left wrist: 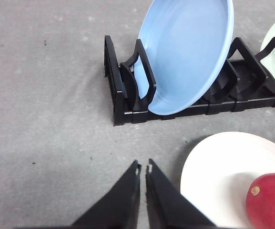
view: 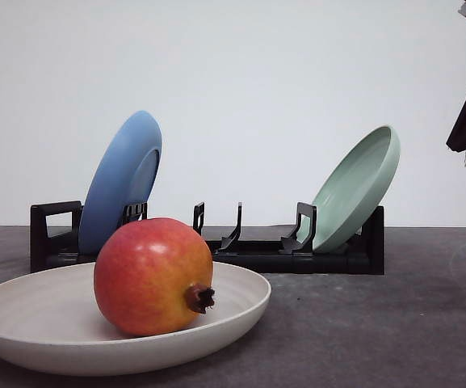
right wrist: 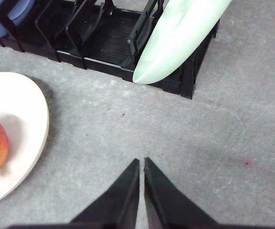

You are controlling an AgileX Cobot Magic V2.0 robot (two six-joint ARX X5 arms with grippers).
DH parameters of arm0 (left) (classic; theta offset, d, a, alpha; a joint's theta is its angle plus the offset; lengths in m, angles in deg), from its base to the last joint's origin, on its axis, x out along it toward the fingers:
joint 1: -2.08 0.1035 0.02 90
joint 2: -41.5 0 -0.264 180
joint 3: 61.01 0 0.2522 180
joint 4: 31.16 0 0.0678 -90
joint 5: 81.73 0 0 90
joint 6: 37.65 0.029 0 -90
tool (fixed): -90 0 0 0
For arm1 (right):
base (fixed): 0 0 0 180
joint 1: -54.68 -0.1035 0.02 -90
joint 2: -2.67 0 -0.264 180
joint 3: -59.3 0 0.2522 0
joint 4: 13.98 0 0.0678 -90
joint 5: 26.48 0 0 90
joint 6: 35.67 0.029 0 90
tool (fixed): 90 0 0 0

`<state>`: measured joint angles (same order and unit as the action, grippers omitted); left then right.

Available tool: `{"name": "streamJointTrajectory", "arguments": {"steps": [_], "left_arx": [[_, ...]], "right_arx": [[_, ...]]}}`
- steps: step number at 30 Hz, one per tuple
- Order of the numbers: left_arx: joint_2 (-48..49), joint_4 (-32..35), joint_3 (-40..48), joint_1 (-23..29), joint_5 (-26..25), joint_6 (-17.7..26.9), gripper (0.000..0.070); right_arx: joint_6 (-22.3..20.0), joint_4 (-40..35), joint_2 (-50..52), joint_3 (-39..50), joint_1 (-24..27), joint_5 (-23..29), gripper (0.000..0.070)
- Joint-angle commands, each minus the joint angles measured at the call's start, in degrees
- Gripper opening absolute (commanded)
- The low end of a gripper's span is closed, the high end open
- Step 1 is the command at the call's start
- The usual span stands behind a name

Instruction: Place pomegranate in white plate

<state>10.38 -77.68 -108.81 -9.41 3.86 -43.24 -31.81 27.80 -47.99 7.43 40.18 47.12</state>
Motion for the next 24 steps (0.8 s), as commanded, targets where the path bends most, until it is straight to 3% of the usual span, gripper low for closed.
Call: {"name": "streamJointTrajectory", "arguments": {"steps": [1, 12, 15, 24], "left_arx": [[-0.2, 0.7, -0.3, 0.0, 0.1, 0.2, 0.0], [-0.2, 0.8, -0.3, 0.0, 0.1, 0.2, 0.0], [1.3, 1.5, 0.9, 0.4, 0.2, 1.9, 0.0], [13.2, 12.1, 15.4, 7.1, 0.2, 2.1, 0.0]], "right_arx": [[-0.4, -0.7, -0.2, -0.2, -0.1, -0.1, 0.001], [-0.4, -2.9, -0.2, -0.2, -0.1, -0.1, 0.001], [-0.4, -2.9, -0.2, -0.2, -0.1, -0.1, 0.001], [-0.4, -2.9, -0.2, -0.2, -0.1, -0.1, 0.001]]}}
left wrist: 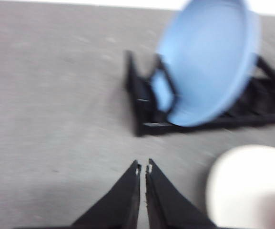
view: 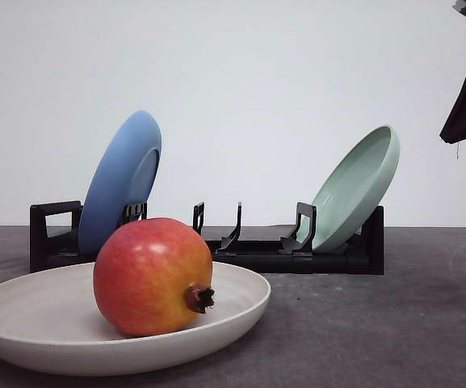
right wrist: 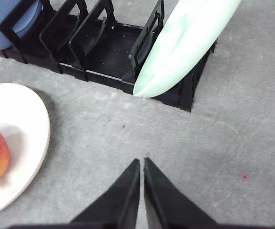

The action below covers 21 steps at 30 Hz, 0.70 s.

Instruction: Place pomegranate in white plate

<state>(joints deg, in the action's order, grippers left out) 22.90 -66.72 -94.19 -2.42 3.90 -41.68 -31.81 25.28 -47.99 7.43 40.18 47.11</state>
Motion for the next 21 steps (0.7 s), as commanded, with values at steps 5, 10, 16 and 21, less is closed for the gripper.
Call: {"name": "streamJointTrajectory", "arguments": {"steps": [5, 10, 16, 21], "left_arx": [[9.0, 5.9, 9.1, 2.4, 0.1, 0.6, 0.0], [16.2, 9.7, 15.8, 2.6, 0.1, 0.5, 0.0], [18.4, 12.6, 18.7, 3.4, 1.1, 0.6, 0.0], [18.4, 12.6, 18.7, 3.9, 1.5, 0.5, 0.0]], "right_arx": [[-0.4, -0.4, -0.2, -0.2, -0.1, -0.1, 0.001], [-0.4, -0.4, -0.2, -0.2, -0.1, -0.1, 0.001], [-0.4, -0.6, -0.2, -0.2, -0.1, -0.1, 0.001], [-0.4, -1.5, -0.2, -0.2, -0.1, -0.1, 0.001]]}}
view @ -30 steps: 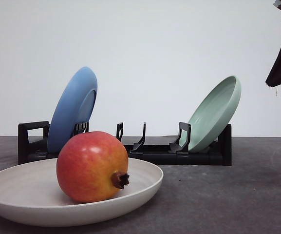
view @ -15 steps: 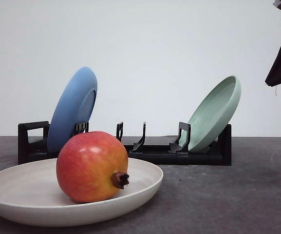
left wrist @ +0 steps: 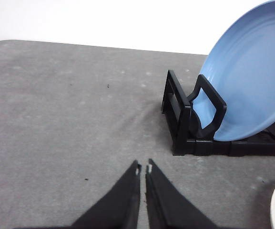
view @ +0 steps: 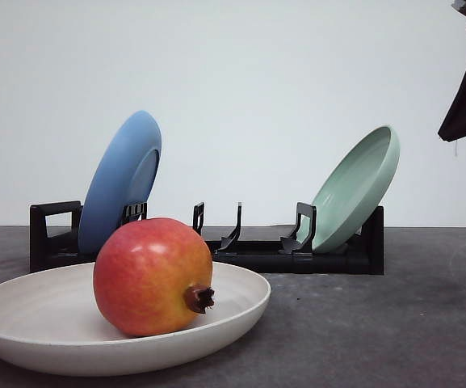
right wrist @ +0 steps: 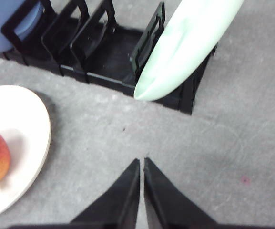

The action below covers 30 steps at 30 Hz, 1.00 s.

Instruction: Place pomegranate in white plate

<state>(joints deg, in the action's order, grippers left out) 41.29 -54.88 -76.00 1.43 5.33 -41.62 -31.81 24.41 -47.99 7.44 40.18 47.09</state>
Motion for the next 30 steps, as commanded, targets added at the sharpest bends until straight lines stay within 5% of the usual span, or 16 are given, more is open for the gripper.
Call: {"name": "streamJointTrajectory", "arguments": {"steps": [1, 19, 22, 30], "left_arx": [[0.1, 0.7, 0.5, 0.0, 0.1, 0.5, 0.0], [0.0, 0.8, 0.5, 0.0, 0.1, 0.5, 0.0], [0.0, 0.8, 0.5, 0.0, 0.1, 0.5, 0.0], [0.0, 0.8, 0.5, 0.0, 0.1, 0.5, 0.0]], "right_arx": [[-0.4, -0.9, -0.2, -0.2, -0.1, -0.1, 0.001], [-1.0, -2.5, 0.1, -0.2, -0.3, 0.0, 0.001], [-7.0, -2.3, 2.0, 0.0, 0.5, 3.3, 0.0011], [-6.0, -11.3, 14.2, 9.2, 4.2, 14.4, 0.001]]}}
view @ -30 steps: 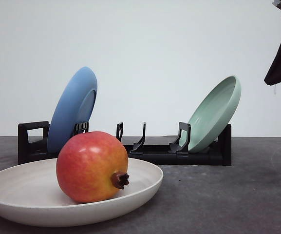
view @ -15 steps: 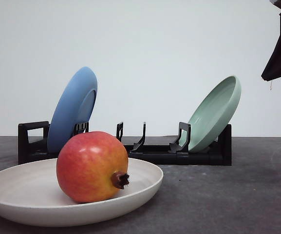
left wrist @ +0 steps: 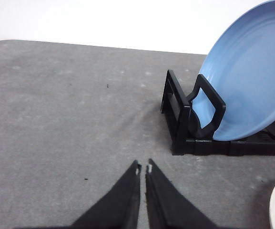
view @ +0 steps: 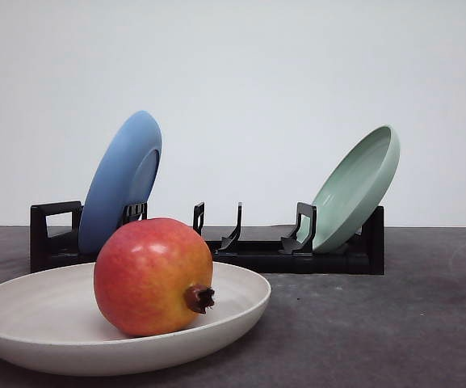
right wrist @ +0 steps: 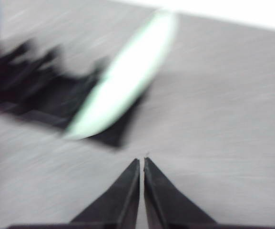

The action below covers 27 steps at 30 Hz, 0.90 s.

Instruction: Place pomegranate in white plate

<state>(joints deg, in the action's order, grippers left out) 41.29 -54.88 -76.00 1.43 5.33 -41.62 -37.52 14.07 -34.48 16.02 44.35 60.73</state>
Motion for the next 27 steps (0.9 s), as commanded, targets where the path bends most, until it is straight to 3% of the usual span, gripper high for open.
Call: {"name": "streamJointTrajectory", "arguments": {"steps": [1, 13, 22, 27], "left_arx": [[0.0, 0.8, 0.5, 0.0, 0.1, 0.5, 0.0], [0.0, 0.8, 0.5, 0.0, 0.1, 0.5, 0.0], [0.0, 0.8, 0.5, 0.0, 0.1, 0.5, 0.0], [0.0, 0.8, 0.5, 0.0, 0.1, 0.5, 0.0]], "right_arx": [[-0.3, -2.5, 2.6, 2.6, 0.4, 1.6, 0.001], [0.1, -8.5, 25.2, 21.9, 5.5, 3.0, 0.0011], [2.9, -8.1, 37.1, 29.0, 8.4, 3.3, 0.001], [2.9, -8.5, 36.9, 28.9, 9.5, 3.3, 0.001]]}}
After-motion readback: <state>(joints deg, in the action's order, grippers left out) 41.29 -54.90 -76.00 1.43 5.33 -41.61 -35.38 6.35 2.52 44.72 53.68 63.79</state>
